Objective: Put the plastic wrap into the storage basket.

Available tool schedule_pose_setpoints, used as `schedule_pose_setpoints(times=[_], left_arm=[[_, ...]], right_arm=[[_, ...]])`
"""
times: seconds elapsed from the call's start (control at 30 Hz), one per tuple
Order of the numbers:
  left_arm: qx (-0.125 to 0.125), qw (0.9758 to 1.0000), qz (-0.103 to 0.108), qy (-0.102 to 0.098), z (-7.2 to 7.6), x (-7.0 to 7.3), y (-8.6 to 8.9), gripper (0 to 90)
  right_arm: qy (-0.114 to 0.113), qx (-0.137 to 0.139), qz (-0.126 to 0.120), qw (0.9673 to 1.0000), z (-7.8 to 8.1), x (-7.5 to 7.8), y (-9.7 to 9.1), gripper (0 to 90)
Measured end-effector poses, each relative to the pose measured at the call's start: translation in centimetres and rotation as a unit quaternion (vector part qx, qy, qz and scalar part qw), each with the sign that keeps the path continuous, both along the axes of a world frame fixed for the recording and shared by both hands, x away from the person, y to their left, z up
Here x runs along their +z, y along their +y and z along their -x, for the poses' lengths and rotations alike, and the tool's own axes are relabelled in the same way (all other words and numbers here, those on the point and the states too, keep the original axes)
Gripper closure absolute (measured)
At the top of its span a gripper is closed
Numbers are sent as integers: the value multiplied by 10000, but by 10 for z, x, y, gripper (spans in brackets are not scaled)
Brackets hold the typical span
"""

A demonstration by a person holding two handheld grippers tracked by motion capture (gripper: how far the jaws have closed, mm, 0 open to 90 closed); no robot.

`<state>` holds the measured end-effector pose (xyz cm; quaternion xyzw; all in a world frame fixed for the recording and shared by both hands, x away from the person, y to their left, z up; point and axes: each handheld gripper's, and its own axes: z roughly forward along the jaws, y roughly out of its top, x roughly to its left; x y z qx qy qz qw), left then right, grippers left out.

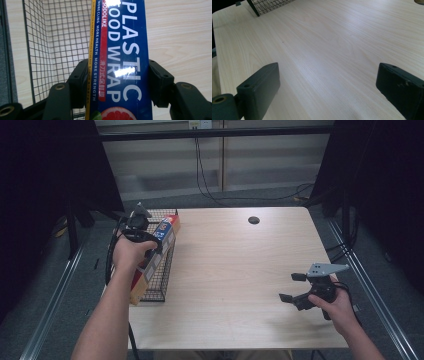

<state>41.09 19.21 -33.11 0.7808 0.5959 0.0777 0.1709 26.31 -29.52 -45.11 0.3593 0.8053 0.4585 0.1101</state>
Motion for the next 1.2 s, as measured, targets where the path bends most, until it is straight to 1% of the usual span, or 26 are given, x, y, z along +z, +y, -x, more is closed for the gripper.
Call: schedule_pose_setpoints(times=[0.03,0.13,0.17,0.33,0.57,0.63,0.73,0.8,0.87,1.1,1.13,1.17,1.2], left_arm=[[34,10000,34,10,0,0,1,430],[51,10000,18,-15,0,-1,4,430],[136,9999,62,-11,1,-1,4,430],[185,9998,-5,-17,1,-2,7,430],[325,9995,-3,-11,0,-5,11,430],[400,9992,16,-15,1,-6,11,430],[404,9992,-47,-22,1,-8,13,429],[444,9990,-44,-17,1,-8,14,430],[521,9986,5,-40,1,-9,15,429],[600,9982,-58,-14,0,-12,15,429],[635,9980,-23,-5,-1,-13,15,429],[594,9982,-33,4,-1,-14,16,429],[603,9982,-30,13,-1,-14,16,429]], right_arm=[[1,-5,3,10000,0,0,0,51],[4,-6,1,10000,-1,0,0,51],[10,-3,-1,10000,0,0,0,51],[9,-11,-1,10000,0,0,0,51],[-4,-48,2,10000,1,0,0,51],[-5,-52,8,10000,1,1,0,51],[-6,-41,23,10000,2,1,0,51],[-16,-25,24,10000,2,1,0,51],[-13,-27,20,10000,2,1,0,51],[0,-27,18,10000,2,1,0,51],[0,-29,20,10000,2,1,0,51],[-7,-26,23,10000,2,1,0,51],[-8,-25,22,10000,2,1,0,51]])
